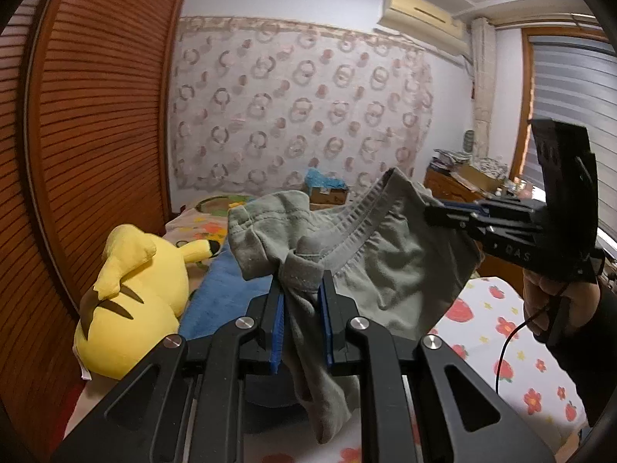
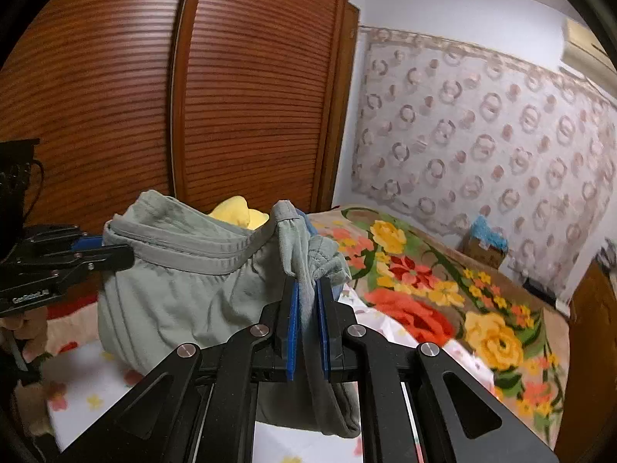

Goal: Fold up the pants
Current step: 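Carry the lifted grey-green garment with both grippers onto the blue jeans stack, then lower the garment onto the jeans and open both grippers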

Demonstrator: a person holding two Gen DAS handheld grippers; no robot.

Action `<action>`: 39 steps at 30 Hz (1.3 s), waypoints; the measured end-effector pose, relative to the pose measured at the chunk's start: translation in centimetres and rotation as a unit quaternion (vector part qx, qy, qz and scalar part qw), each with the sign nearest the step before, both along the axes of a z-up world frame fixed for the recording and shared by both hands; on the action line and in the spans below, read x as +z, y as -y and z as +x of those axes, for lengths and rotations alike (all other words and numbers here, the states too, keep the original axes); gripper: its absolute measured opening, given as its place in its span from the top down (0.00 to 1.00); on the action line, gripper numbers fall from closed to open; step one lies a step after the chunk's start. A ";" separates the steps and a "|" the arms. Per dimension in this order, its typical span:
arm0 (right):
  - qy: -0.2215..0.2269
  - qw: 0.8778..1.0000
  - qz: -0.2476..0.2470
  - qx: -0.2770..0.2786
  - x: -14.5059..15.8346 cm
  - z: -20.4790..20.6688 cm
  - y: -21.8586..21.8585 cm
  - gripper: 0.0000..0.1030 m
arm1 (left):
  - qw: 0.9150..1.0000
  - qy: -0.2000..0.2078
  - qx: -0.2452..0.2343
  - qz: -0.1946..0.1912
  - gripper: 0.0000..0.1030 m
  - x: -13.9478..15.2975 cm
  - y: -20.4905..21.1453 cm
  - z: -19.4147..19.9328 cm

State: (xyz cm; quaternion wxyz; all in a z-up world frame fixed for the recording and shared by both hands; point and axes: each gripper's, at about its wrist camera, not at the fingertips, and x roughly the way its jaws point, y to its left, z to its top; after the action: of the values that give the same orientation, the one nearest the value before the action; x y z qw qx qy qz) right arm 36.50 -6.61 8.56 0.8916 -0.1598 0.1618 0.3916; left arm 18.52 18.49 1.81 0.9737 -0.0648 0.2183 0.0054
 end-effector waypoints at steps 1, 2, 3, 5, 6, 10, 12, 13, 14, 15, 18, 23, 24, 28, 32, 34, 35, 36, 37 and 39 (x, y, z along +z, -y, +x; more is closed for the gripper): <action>0.003 1.000 -0.006 0.004 -0.1 0.5 -0.4 0.91 | 1.000 -0.004 0.006 -0.004 0.83 -0.4 -0.4 0.4; 0.007 1.000 -0.012 0.006 -0.2 1.0 -0.9 0.91 | 1.000 -0.005 0.008 -0.007 0.83 -0.6 -0.6 0.6; 0.012 1.000 -0.020 0.005 -0.3 1.6 -1.3 0.91 | 1.000 -0.007 0.011 -0.011 0.83 -0.9 -0.9 0.9; 0.019 0.999 -0.031 0.005 -0.5 2.6 -1.9 0.91 | 1.000 -0.010 0.016 -0.010 0.83 -1.3 -1.2 1.4; 0.021 0.999 -0.035 0.008 -0.5 3.1 -2.3 0.91 | 1.000 -0.011 0.017 -0.010 0.83 -1.5 -1.3 1.5; 0.027 0.999 -0.039 0.020 -0.6 4.6 -3.3 0.91 | 0.999 -0.012 0.028 -0.013 0.83 -2.2 -1.5 1.8; 0.026 0.999 -0.040 0.026 -0.9 5.2 -3.9 0.91 | 0.999 -0.015 0.041 -0.012 0.83 -2.6 -1.6 1.9; 0.025 0.998 -0.042 0.028 -1.0 5.5 -4.3 0.91 | 0.999 -0.016 0.044 -0.014 0.83 -2.7 -1.7 1.9; 0.026 0.998 -0.044 0.030 -1.2 5.9 -4.7 0.91 | 0.999 -0.015 0.048 -0.019 0.83 -2.8 -1.7 1.8; 0.026 0.998 -0.045 0.033 -1.3 6.2 -5.1 0.91 | 0.998 -0.014 0.052 -0.021 0.83 -3.0 -1.8 1.6; 0.026 0.998 -0.048 0.044 -1.5 7.2 -6.1 0.91 | 0.998 -0.004 0.062 -0.032 0.83 -3.1 -2.0 1.1; 0.022 0.997 -0.041 0.058 -1.2 8.4 -7.2 0.91 | 0.996 -0.001 0.082 -0.031 0.83 -3.3 -2.0 0.7; 0.023 0.997 -0.041 0.061 -1.2 8.5 -7.4 0.91 | 0.996 -0.003 0.085 -0.034 0.83 -3.4 -2.1 0.6; 0.017 0.997 -0.044 0.068 -1.7 8.9 -7.8 0.91 | 0.995 -0.009 0.097 -0.034 0.83 -3.7 -1.9 0.4; 0.008 0.997 -0.040 0.070 -1.8 9.3 -8.0 0.91 | 0.994 -0.012 0.103 -0.036 0.83 -4.0 -2.0 0.1; 0.007 0.997 -0.044 0.068 -1.9 9.5 -8.1 0.91 | 0.994 -0.016 0.106 -0.035 0.83 -4.2 -2.1 0.2; 0.005 0.997 -0.046 0.068 -2.0 9.6 -8.2 0.91 | 0.994 -0.018 0.106 -0.035 0.83 -4.3 -2.2 0.2; 0.000 0.997 -0.048 0.066 -1.9 9.8 -8.4 0.91 | 0.993 -0.021 0.107 -0.035 0.83 -4.3 -2.2 0.3; -0.008 0.997 -0.047 0.067 -1.8 9.9 -8.4 0.91 | 0.993 -0.022 0.106 -0.034 0.83 -4.4 -2.2 0.3; -0.015 0.997 -0.043 0.067 -1.3 10.2 -8.2 0.91 | 0.993 -0.024 0.108 -0.031 0.83 -4.3 -2.1 0.4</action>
State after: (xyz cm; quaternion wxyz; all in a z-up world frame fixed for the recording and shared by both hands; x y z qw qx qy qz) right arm 46.69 1.58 7.23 0.8533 -0.2024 0.1804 0.4453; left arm 18.89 20.56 -2.50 0.9595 -0.1180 0.2331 0.1055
